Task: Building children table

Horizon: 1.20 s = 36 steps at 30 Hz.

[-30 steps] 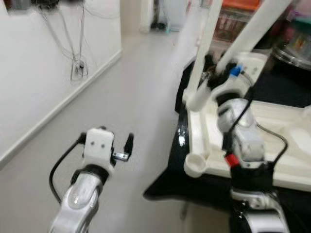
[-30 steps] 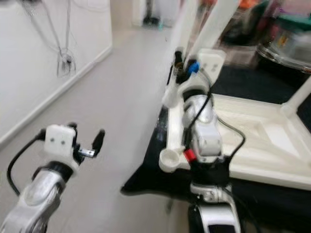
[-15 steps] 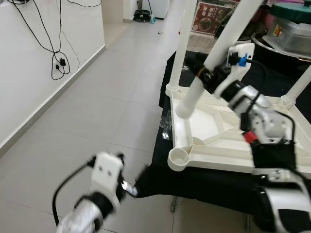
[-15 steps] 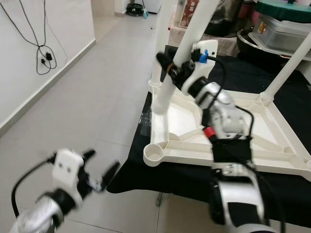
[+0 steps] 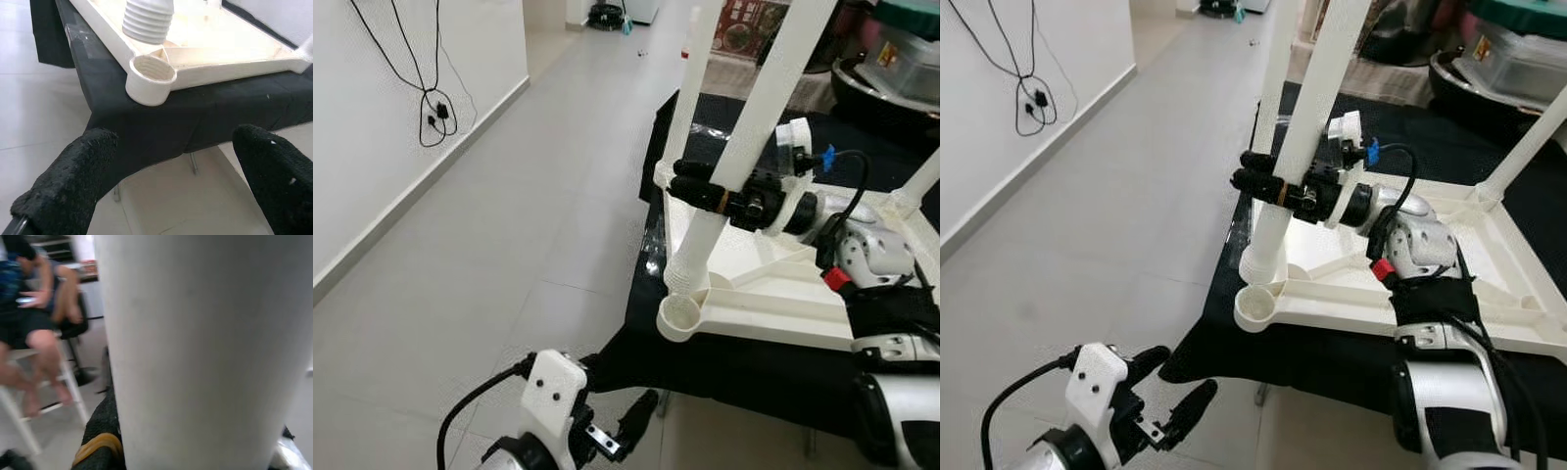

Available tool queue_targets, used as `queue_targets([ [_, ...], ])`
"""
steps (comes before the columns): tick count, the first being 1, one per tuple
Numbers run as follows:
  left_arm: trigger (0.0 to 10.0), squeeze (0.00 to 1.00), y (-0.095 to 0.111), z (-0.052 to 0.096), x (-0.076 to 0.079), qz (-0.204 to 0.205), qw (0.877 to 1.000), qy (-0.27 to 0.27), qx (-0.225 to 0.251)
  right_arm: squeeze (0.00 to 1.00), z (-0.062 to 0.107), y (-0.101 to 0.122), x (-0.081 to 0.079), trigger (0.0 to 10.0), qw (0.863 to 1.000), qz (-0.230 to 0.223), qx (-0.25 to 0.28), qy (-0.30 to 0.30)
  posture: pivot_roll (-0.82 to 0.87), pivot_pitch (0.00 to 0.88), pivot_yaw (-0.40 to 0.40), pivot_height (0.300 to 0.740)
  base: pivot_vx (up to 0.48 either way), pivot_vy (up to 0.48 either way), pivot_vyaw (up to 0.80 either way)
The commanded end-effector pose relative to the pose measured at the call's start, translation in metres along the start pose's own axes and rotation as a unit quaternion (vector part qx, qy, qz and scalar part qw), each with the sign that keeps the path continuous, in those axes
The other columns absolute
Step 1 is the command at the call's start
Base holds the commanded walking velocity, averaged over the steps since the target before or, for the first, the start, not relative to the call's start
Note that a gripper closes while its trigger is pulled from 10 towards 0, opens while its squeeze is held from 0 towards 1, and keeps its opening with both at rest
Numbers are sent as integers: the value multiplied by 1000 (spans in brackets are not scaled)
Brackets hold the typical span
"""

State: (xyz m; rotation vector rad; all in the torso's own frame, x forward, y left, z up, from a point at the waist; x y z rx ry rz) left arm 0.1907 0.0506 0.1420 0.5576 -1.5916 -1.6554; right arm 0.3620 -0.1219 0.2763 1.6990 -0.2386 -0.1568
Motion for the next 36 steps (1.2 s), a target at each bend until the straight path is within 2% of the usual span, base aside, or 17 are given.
queue_targets([
  [1, 10000, 0, -3, 3, 2, 6, 1000, -6, -8, 0, -2, 8, -7, 10000, 999, 13, 11, 34, 168, 142, -111, 740, 0, 0, 0],
  [3, 10000, 0, -3, 3, 2, 6, 1000, -6, -8, 0, -2, 8, -7, 10000, 999, 13, 11, 34, 168, 142, -111, 740, 0, 0, 0],
  [4, 10000, 0, -4, 6, 2, 6, 1000, -5, -12, 0, -4, 1, -14, 10000, 998, 14, -9, 69, 171, 150, -105, 740, 0, 0, 0],
  [5, 10000, 0, -4, 6, 2, 6, 1000, -5, -12, 0, -4, 1, -14, 10000, 998, 14, -9, 69, 171, 150, -105, 740, 0, 0, 0],
  [7, 10000, 0, -6, 11, 2, 6, 1000, -3, -21, 0, -1, -14, -21, 10000, 993, 17, -53, 108, 183, 163, -100, 740, 0, 0, 0],
  [9, 10000, 0, -6, 14, 2, 7, 1000, -3, -25, 0, 3, -20, -24, 10000, 990, 21, -71, 121, 182, 164, -92, 740, 0, 0, 0],
  [26, 10000, 0, -8, 16, 2, -5, 999, -4, -34, 0, 11, -32, -28, 10000, 987, 26, -89, 132, 185, 167, -84, 740, 0, 0, 0],
  [32, 10000, 0, -6, 16, -1, -8, 999, -3, -33, 0, 11, -33, -43, 10000, 985, 19, -70, 156, 190, 173, -76, 740, 0, 0, 0],
  [36, 10000, 0, -6, 16, -2, -9, 999, -2, -33, 0, 12, -36, -47, 10000, 985, 18, -69, 159, 195, 178, -73, 740, 0, 0, 0],
])
Point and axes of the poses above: a point about 5 cm out from each wrist's last joint towards the gripper, its own z axis pointing back from the gripper into the wrist, its own y axis along the axis of the wrist's last joint, x = y × z, the point moved 6 cm from there along -z, pointing out of the wrist towards the gripper, and after that the axes turned 1 degree about z, right-handed, at the moved point
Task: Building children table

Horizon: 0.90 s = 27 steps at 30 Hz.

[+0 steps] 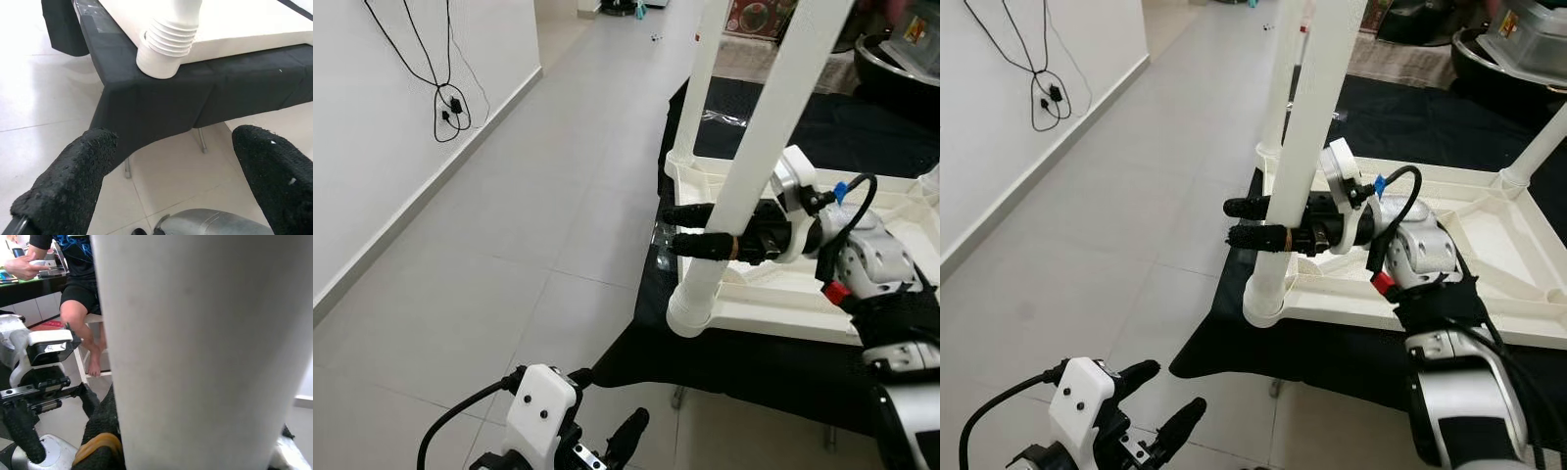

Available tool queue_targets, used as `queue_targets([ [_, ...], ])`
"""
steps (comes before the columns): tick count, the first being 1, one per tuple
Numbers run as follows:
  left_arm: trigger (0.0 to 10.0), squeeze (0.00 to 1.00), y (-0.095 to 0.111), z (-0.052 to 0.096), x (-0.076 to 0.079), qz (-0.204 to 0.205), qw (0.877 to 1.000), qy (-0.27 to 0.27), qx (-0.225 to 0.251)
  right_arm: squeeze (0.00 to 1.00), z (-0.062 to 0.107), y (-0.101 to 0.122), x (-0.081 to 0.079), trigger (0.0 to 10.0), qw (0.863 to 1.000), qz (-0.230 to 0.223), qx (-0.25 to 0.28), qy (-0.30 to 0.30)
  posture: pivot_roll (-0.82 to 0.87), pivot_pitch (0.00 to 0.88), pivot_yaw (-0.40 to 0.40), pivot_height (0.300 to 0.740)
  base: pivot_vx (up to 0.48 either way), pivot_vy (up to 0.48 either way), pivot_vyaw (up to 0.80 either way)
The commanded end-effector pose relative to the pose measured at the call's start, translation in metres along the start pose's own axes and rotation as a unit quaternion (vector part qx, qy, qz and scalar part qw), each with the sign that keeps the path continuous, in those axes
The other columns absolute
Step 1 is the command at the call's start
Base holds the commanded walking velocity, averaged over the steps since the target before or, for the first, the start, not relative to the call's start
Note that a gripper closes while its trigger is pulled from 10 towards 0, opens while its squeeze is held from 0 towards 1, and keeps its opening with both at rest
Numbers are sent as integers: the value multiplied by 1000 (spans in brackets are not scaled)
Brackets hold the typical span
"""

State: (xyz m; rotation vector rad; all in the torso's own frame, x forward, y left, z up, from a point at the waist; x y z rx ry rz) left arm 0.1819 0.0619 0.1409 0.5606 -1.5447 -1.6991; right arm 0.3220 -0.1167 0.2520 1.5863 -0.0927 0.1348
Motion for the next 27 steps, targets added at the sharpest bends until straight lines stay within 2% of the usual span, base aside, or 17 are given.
queue_targets([
  [1, 10000, 0, -3, 2, 1, 1, 1000, -6, -11, 0, 0, -14, -9, 10000, 999, -30, -11, 22, 195, 181, -70, 740, 0, 0, 0],
  [6, 10000, 0, -3, 2, 0, 0, 1000, -5, -11, 0, -1, -19, -13, 10000, 999, -33, -11, 25, 191, 182, -68, 740, 0, 0, 0],
  [8, 10000, 0, -3, 1, -1, -1, 1000, -4, -10, 0, -2, -22, -12, 10000, 999, -32, -13, 20, 192, 185, -66, 740, 0, 0, 0],
  [10, 10000, 0, -3, 1, -1, -3, 1000, -5, -10, 0, -2, -21, -4, 10000, 1000, -24, -12, 1, 199, 187, -68, 740, 0, 0, 0],
  [13, 10000, 0, -3, 1, -1, -3, 1000, -5, -10, 0, -2, -21, -4, 10000, 1000, -24, -12, 1, 199, 187, -68, 740, 0, 0, 0],
  [20, 10000, 0, -2, 1, 0, -4, 1000, -6, -10, 0, 4, -1, 14, 10000, 1000, 7, -11, -26, 186, 189, -75, 740, 0, 0, 0],
  [27, 10000, 0, -2, -1, 1, -3, 1000, -6, -8, 0, 7, 1, 16, 10000, 999, 9, -19, -29, 181, 188, -80, 740, 0, 0, 0],
])
Point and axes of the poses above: a point about 5 cm out from each wrist's last joint towards the gripper, its own z axis pointing back from the gripper into the wrist, its own y axis along the axis of the wrist's last joint, x = y × z, the point moved 6 cm from there along -z, pointing out of the wrist towards the gripper, and after that the axes turned 1 degree about z, right-handed, at the moved point
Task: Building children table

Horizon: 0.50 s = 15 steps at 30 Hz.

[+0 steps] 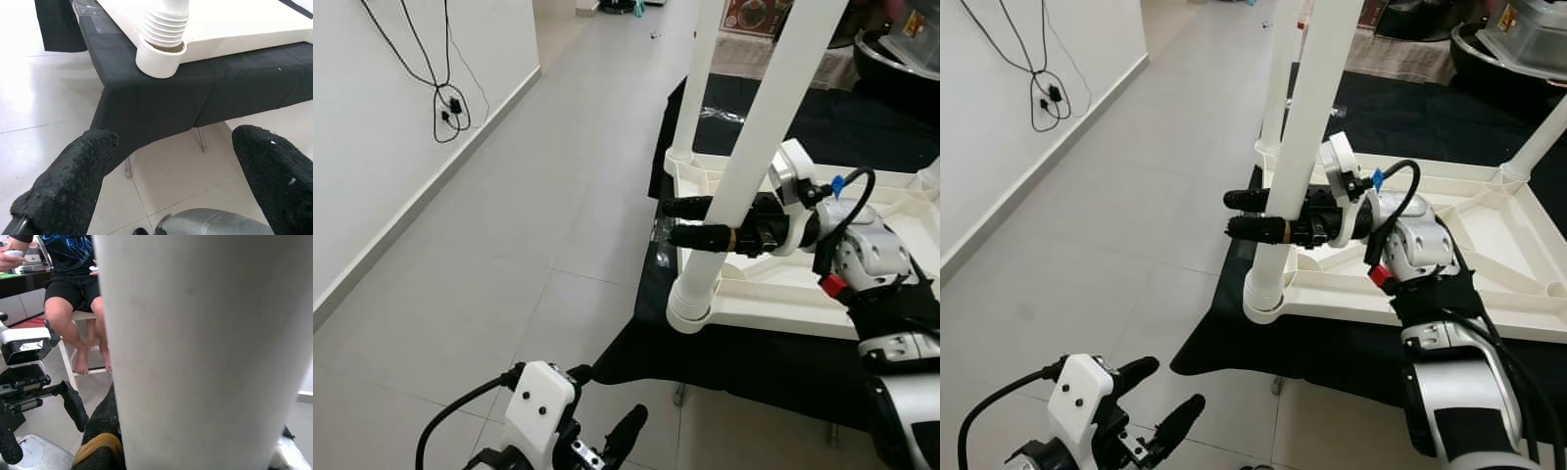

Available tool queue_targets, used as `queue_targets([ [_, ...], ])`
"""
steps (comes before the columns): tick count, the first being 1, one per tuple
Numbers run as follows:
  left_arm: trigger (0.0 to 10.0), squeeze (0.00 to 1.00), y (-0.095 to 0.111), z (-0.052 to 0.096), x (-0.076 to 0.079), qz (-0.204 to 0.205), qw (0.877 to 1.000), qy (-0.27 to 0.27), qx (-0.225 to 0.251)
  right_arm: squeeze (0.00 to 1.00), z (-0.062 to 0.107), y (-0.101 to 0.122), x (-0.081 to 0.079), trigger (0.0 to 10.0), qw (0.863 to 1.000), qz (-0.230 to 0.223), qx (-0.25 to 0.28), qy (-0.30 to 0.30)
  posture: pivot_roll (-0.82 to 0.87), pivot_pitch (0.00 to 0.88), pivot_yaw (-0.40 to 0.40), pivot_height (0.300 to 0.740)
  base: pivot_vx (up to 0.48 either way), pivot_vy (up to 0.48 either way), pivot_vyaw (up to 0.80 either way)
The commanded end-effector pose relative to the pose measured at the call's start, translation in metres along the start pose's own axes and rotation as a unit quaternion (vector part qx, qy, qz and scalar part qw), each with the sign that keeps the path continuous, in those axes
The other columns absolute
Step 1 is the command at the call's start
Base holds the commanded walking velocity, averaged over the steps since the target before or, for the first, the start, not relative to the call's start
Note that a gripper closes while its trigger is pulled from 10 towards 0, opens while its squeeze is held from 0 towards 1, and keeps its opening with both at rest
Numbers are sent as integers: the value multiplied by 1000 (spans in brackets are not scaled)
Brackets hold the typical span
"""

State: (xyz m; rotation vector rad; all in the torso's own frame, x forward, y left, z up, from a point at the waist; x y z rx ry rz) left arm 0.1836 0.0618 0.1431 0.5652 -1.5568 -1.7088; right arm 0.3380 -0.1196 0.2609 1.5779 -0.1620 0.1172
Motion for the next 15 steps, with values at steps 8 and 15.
queue_targets([
  [8, 10000, 0, -5, -2, 2, 2, 1000, -3, -9, 0, 4, -17, -10, 10000, 999, -20, -29, 16, 177, 185, -85, 740, 0, 0, 0],
  [15, 10000, 0, -5, -2, 2, 2, 1000, -3, -8, 0, 8, -15, -18, 10000, 999, -21, -25, 27, 178, 183, -82, 740, 0, 0, 0],
])
Point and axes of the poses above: a point about 5 cm out from each wrist's last joint towards the gripper, its own z axis pointing back from the gripper into the wrist, its own y axis along the axis of the wrist's last joint, x = y × z, the point moved 6 cm from there along -z, pointing out of the wrist towards the gripper, and after that the axes turned 1 degree about z, right-handed, at the moved point
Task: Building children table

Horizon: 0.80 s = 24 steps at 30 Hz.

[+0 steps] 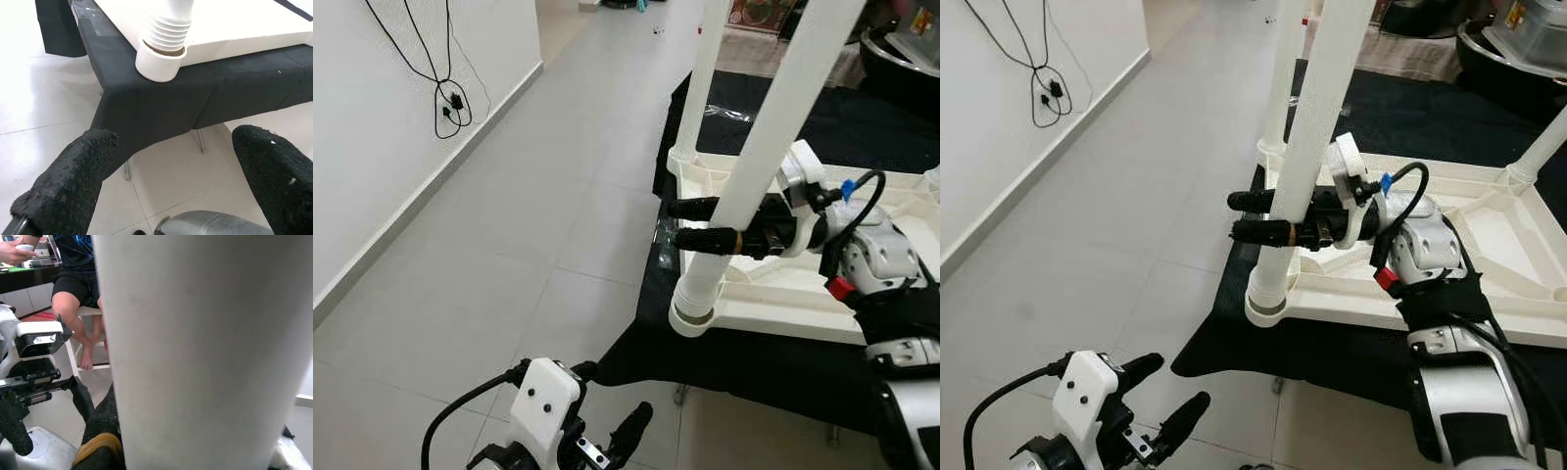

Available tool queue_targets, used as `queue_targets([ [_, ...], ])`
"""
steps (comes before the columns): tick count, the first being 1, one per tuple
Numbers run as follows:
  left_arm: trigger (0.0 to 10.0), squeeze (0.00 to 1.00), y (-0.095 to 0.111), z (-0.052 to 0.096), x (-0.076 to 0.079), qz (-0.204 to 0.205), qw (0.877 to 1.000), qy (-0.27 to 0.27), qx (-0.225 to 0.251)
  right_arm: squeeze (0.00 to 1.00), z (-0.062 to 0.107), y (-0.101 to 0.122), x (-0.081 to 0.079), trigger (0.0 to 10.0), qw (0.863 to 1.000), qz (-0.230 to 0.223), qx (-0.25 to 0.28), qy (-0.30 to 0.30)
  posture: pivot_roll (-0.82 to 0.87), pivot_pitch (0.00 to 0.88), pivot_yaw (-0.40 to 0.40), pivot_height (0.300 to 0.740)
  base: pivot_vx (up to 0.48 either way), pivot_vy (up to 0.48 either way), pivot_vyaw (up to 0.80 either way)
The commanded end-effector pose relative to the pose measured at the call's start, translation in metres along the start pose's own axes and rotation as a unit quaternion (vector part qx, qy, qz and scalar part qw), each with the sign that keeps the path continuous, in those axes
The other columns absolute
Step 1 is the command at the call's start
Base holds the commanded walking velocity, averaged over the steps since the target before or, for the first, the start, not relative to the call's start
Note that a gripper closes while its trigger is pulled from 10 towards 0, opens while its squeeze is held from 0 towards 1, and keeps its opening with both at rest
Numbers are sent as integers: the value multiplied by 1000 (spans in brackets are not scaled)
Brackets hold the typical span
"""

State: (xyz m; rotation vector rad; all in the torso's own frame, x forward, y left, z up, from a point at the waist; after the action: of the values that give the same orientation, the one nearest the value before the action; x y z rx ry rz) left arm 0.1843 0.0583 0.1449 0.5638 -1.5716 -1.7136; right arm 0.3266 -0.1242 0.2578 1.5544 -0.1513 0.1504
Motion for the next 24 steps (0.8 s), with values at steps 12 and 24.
queue_targets([
  [12, 10000, 0, -5, -1, -4, -3, 1000, -2, -12, 0, 3, -14, -11, 10000, 999, -30, -7, 14, 174, 195, -67, 740, 0, 0, 0],
  [24, 10000, 0, 3, -4, -6, -8, 1000, 2, -1, 0, -21, -4, 5, 10000, 998, -13, 40, -57, 148, 245, -66, 740, 0, 0, 0],
])
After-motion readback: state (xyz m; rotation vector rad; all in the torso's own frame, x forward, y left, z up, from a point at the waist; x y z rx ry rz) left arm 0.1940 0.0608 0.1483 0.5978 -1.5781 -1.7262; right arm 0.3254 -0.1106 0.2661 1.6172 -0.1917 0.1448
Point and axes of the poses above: a point about 5 cm out from each wrist's last joint towards the gripper, its own z axis pointing back from the gripper into the wrist, its own y axis along the axis of the wrist's last joint, x = y × z, the point moved 6 cm from there along -z, pointing out of the wrist towards the gripper, and after that the axes turned 1 degree about z, right-handed, at the moved point
